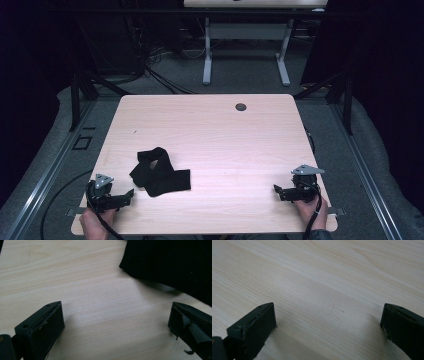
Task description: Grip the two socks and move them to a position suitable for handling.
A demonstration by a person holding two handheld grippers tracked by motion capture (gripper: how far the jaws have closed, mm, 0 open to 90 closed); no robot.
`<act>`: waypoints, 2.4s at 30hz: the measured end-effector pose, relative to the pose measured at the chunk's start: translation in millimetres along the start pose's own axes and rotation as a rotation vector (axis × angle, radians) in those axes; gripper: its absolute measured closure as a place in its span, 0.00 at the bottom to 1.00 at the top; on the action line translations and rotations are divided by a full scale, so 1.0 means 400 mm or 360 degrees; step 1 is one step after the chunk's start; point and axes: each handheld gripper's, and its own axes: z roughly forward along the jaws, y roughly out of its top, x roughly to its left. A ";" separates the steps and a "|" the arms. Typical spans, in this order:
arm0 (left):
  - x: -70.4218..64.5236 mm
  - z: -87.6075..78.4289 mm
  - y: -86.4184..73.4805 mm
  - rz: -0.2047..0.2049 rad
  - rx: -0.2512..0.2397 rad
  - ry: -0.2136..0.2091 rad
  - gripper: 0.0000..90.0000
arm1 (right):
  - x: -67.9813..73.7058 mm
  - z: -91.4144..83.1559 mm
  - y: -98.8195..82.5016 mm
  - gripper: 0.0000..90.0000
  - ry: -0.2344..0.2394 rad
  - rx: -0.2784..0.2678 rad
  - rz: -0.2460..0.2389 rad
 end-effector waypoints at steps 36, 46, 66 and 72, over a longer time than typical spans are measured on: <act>-0.105 -0.004 0.153 0.0143 0.0043 -0.0379 0.24 | 0.000 0.000 0.000 0.00 0.0002 -0.0003 0.0000; -0.117 0.011 0.151 0.0206 0.0114 -0.0369 0.57 | 0.000 0.000 0.000 0.00 0.0002 -0.0002 -0.0001; -0.131 0.000 0.141 0.0241 0.0122 -0.0379 0.92 | -0.001 -0.001 0.000 0.00 0.0002 0.0004 -0.0006; -0.130 -0.010 0.135 0.0229 0.0120 -0.0381 0.90 | 0.000 0.000 0.000 0.00 0.0006 0.0001 -0.0003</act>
